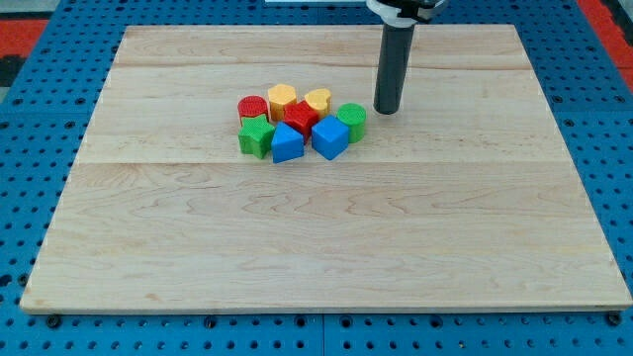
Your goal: Separate the blue cube from the group of blocks
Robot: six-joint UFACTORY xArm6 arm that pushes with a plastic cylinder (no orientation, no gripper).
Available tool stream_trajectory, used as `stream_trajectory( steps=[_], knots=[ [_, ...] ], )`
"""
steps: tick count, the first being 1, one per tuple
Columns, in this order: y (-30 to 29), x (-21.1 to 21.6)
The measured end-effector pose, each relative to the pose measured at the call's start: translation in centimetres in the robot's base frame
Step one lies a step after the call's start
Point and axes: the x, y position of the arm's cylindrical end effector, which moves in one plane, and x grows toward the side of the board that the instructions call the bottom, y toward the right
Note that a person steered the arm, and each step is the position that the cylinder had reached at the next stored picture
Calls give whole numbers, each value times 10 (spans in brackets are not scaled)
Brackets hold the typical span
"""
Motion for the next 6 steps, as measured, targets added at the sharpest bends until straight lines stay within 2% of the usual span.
stream_trajectory(
  steps=[2, 4, 5, 6],
  knots=[
    [-3, 5],
    [-35, -39],
    [-119, -24],
    [-163, -4]
  ],
)
